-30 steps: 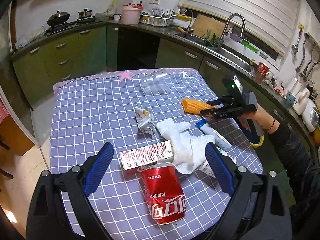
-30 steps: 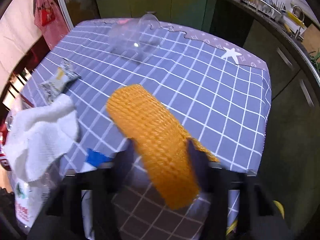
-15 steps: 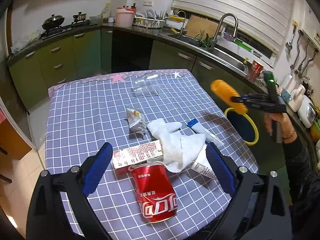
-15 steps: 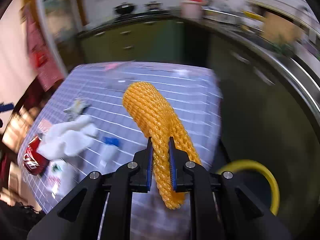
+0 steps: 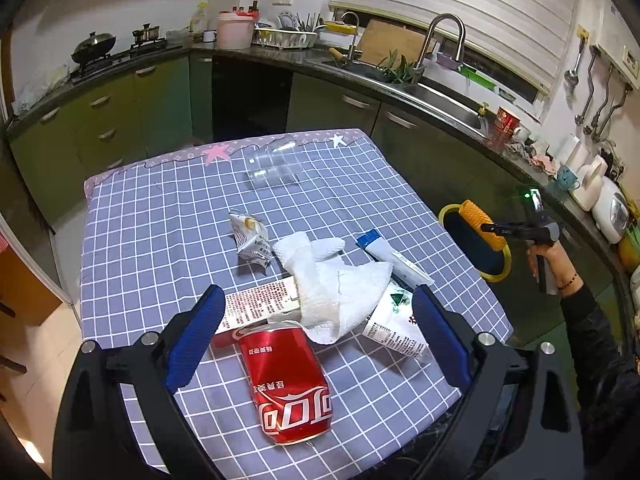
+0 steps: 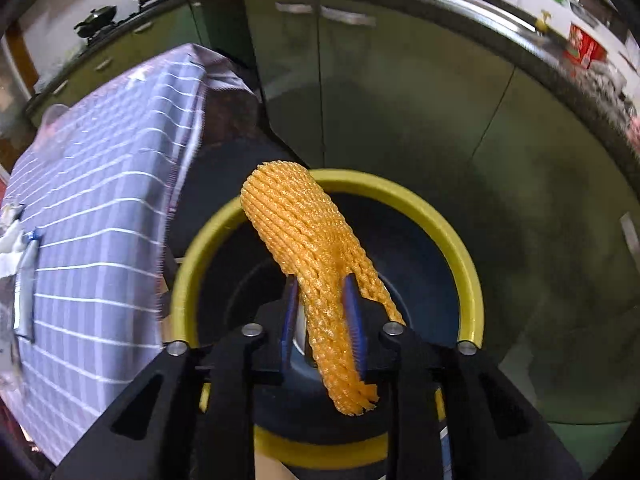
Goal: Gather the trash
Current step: 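Lower the orange net into the bin and open the right gripper, then grasp the red Coca-Cola can with the left gripper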
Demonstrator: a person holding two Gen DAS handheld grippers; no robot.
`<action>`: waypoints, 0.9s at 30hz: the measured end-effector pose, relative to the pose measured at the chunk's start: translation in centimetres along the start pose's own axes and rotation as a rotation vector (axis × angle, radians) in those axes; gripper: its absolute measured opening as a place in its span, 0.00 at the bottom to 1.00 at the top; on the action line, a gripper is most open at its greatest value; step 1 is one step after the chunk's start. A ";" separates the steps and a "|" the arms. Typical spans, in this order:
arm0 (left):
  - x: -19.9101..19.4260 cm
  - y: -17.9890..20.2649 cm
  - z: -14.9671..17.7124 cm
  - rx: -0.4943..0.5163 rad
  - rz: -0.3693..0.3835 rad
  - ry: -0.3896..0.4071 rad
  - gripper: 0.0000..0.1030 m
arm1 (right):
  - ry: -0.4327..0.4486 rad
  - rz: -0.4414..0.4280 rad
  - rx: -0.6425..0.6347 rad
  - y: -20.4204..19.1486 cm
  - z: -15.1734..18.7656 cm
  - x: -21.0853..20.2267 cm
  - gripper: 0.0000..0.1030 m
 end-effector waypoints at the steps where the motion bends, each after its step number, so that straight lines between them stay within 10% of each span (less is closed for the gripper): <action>1: -0.1 0.1 0.0 0.003 -0.004 0.000 0.87 | -0.005 0.002 0.004 0.3 0.0 0.6 0.34; 4: -0.1 0.0 -0.2 -0.002 -0.012 -0.002 0.87 | -0.002 0.021 0.006 0.8 0.3 1.5 0.61; 27: 7.3 -1.1 5.8 -0.098 -0.028 -0.342 0.89 | 0.049 -0.071 -0.036 -3.5 1.9 -2.8 0.70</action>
Point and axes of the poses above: each gripper's, at about its wrist camera, not at the fingertips, and x roughly the way its jaws point, y to its right, z to its underside, the point moved 1 cm from there along x, roughly the way its jaws point, and after that the axes turned 4 degrees about x, right-handed, at the moved point
